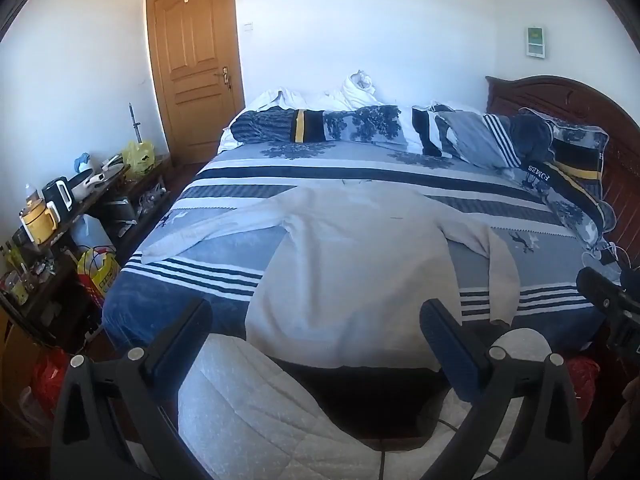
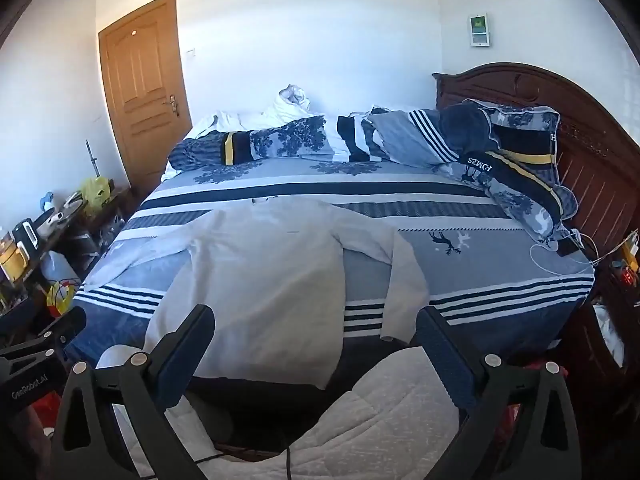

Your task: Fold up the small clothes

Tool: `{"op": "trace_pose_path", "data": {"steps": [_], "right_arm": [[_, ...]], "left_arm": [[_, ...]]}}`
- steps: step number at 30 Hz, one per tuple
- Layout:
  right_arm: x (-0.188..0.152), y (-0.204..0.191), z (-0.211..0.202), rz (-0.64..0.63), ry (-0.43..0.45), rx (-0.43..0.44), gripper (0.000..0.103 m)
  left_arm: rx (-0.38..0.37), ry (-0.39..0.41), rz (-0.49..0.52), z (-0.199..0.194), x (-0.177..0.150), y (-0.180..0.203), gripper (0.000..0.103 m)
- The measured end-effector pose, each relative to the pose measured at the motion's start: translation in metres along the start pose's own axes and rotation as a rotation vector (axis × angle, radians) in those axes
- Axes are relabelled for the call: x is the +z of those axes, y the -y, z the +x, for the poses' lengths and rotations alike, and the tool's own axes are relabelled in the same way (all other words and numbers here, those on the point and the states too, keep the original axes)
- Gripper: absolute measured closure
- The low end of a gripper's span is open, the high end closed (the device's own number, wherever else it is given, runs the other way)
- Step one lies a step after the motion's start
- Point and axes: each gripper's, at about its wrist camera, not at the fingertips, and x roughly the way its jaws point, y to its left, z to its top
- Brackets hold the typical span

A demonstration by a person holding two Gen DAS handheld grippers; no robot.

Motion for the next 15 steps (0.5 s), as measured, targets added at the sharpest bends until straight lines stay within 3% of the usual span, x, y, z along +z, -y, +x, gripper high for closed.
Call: {"op": "trace_pose_path", "data": {"steps": [15], "right_arm": [[0.016, -0.014, -0.011, -0.011, -0.043, -0.017, 0.001]], "left_arm": [[0.001, -0.001, 0.042, -0.015, 0.001, -0.002, 0.000]]}}
